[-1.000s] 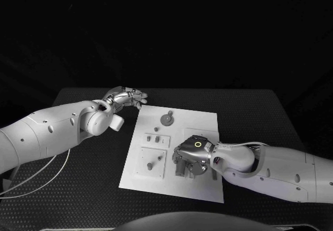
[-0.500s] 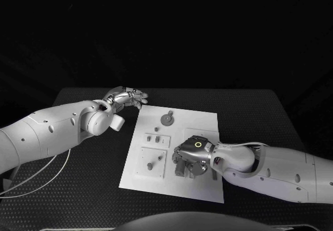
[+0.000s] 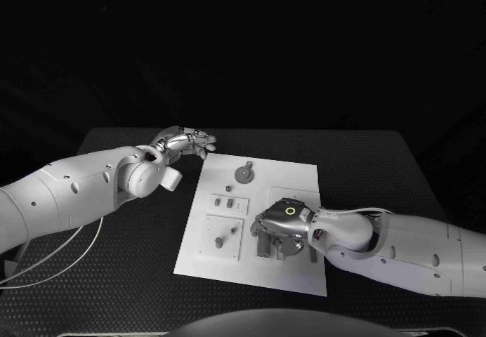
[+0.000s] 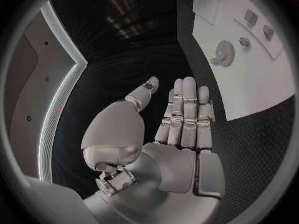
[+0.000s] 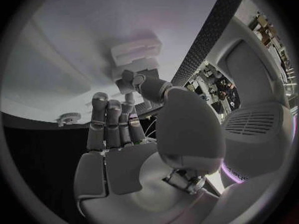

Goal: Assemble the parts on the task board

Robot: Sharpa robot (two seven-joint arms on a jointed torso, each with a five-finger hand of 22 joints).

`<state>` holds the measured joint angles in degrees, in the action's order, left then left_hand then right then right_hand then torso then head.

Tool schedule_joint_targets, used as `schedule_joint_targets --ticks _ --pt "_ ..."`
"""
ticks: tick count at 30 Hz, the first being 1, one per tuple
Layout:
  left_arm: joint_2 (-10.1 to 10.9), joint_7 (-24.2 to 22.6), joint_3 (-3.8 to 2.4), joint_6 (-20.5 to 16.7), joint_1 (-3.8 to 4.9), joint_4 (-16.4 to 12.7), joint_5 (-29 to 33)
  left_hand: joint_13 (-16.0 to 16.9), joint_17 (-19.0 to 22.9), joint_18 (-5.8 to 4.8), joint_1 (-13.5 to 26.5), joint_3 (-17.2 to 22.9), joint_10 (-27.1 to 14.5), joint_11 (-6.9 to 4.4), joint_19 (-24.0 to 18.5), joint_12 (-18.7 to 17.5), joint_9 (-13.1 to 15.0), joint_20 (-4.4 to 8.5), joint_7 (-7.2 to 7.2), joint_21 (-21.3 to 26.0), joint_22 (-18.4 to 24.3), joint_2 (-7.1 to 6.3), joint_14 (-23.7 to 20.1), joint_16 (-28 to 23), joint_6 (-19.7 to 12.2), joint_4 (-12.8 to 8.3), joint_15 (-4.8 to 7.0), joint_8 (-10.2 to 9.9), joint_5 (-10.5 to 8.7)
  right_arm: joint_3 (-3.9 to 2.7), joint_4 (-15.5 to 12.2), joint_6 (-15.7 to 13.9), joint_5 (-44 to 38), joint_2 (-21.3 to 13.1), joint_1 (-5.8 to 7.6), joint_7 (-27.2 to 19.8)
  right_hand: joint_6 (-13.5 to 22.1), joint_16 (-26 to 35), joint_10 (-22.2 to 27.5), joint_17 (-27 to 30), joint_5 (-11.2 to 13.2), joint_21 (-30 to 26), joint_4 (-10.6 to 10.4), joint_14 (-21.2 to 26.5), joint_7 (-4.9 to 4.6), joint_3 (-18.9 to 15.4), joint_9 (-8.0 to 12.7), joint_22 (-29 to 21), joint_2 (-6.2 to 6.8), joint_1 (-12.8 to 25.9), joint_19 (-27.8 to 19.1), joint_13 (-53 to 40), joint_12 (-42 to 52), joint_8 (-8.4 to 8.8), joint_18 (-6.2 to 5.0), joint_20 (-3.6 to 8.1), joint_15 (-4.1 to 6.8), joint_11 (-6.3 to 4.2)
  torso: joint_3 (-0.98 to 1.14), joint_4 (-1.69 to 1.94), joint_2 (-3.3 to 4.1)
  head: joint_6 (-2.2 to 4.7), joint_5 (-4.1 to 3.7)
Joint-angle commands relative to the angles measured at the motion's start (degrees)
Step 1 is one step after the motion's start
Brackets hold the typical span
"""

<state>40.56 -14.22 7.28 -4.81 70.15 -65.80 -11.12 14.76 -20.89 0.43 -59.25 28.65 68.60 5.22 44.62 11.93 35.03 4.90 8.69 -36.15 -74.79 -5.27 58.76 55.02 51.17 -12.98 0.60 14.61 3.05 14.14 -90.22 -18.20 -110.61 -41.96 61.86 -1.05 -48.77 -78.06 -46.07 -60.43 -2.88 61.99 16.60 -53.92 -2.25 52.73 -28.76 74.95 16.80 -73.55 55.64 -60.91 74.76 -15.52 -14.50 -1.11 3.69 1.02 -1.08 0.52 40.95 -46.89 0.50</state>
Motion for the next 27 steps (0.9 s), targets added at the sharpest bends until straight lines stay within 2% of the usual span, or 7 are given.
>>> schedule_joint_targets --ticks 1,10,16,20,23,25,27 --pt "-0.09 -0.30 -0.03 0.98 0.04 -0.12 0.15 -0.06 -0.09 -0.23 0.62 -0.13 -0.47 -0.11 -0.48 0.36 0.06 1.14 0.37 0.21 -0.06 -0.10 -0.34 -0.22 0.05 0.30 -0.20 -0.18 -0.09 0.02 -0.07 0.68 -0.11 -0.13 -0.06 0.18 0.38 -0.04 0.39 0.07 0.12 -0.29 -0.02 0.36 0.01 -0.22 0.06 0.06 0.21 -0.19 -0.45 0.06 0.21 0.20 -0.50 0.09 -0.12 -0.01 0.02 0.00 0.00 0.00 0.03" --pt "-0.11 -0.28 -0.03 0.93 0.04 -0.05 0.15 -0.06 -0.11 -0.23 0.60 -0.14 -0.48 -0.11 -0.50 0.37 0.08 1.13 0.36 0.23 -0.08 -0.12 -0.35 -0.23 0.06 0.29 -0.21 -0.17 -0.09 0.02 -0.42 -1.34 1.74 -0.87 -0.06 -0.51 0.67 -0.08 0.43 0.08 0.12 -0.28 -0.06 0.39 0.02 -0.25 0.09 0.06 0.19 -0.25 -0.49 0.11 0.28 0.23 -0.50 0.06 -0.14 0.02 0.05 0.00 0.02 0.21 0.03" --pt "-0.14 -0.26 -0.02 0.86 0.04 0.06 0.14 -0.07 -0.12 -0.23 0.59 -0.14 -0.48 -0.11 -0.50 0.38 0.09 1.13 0.36 0.24 -0.10 -0.11 -0.35 -0.23 0.06 0.29 -0.21 -0.18 -0.09 0.02 -1.64 -4.54 8.10 -2.61 -0.01 -2.61 1.94 -0.29 0.22 0.15 0.11 -0.14 -0.22 0.17 -0.21 0.27 0.28 0.00 0.25 -0.04 -0.20 0.29 0.60 0.53 -0.50 0.02 -0.12 0.04 0.06 -0.02 -0.01 0.41 -0.04" --pt "-0.17 -0.28 -0.02 0.87 0.04 0.12 0.08 -0.07 -0.13 -0.23 0.58 -0.14 -0.48 -0.11 -0.50 0.38 0.09 1.13 0.36 0.25 -0.11 -0.11 -0.35 -0.23 0.06 0.28 -0.21 -0.18 -0.09 0.02 -2.13 -5.71 14.62 -3.54 0.72 -3.81 3.10 -0.30 0.27 0.24 0.11 -0.12 -0.12 0.18 -0.69 -0.37 0.45 -0.01 0.34 1.43 -0.24 0.44 0.71 0.82 -0.50 -0.07 -0.14 0.09 0.03 0.00 -0.02 0.59 -0.20" --pt "-0.19 -0.27 -0.02 0.89 0.04 0.15 0.07 -0.07 -0.13 -0.23 0.57 -0.14 -0.48 -0.11 -0.50 0.39 0.09 1.13 0.36 0.25 -0.11 -0.11 -0.35 -0.23 0.06 0.28 -0.21 -0.18 -0.09 0.02 -2.24 -7.25 17.50 -4.04 0.89 -3.56 4.30 -0.36 0.21 0.32 -0.31 0.01 -0.50 0.00 -2.78 -1.90 0.76 -0.03 0.28 4.49 0.00 0.62 0.84 1.23 -0.50 -0.24 -0.24 0.22 0.02 -0.05 0.01 0.65 -0.25" --pt "-0.20 -0.30 -0.02 0.91 0.04 0.12 0.07 -0.07 -0.14 -0.23 0.55 -0.14 -0.48 -0.11 -0.50 0.39 0.10 1.13 0.36 0.25 -0.12 -0.11 -0.35 -0.23 0.06 0.27 -0.21 -0.18 -0.09 0.03 -2.08 -7.58 20.08 -4.23 0.89 -3.47 5.49 -0.43 -0.06 0.41 -2.11 0.08 -1.12 -0.27 -4.51 -2.56 1.12 -0.17 0.26 6.92 0.46 0.84 0.97 1.66 -0.50 -0.27 -0.28 0.32 0.01 -0.04 0.02 0.66 -0.27" --pt "-0.17 -0.28 -0.02 0.91 0.04 0.08 0.06 -0.07 -0.14 -0.22 0.54 -0.14 -0.48 -0.11 -0.50 0.39 0.10 1.13 0.35 0.26 -0.12 -0.11 -0.35 -0.23 0.06 0.27 -0.21 -0.18 -0.09 0.03 -2.07 -7.83 21.59 -4.37 0.89 -3.19 5.76 -0.51 -0.26 0.50 -2.91 0.20 -1.42 -0.56 -5.50 -3.39 1.23 -0.28 0.18 8.55 0.95 1.07 1.08 1.55 -0.50 -0.09 -0.25 0.86 0.01 -0.01 0.02 0.69 -0.26"
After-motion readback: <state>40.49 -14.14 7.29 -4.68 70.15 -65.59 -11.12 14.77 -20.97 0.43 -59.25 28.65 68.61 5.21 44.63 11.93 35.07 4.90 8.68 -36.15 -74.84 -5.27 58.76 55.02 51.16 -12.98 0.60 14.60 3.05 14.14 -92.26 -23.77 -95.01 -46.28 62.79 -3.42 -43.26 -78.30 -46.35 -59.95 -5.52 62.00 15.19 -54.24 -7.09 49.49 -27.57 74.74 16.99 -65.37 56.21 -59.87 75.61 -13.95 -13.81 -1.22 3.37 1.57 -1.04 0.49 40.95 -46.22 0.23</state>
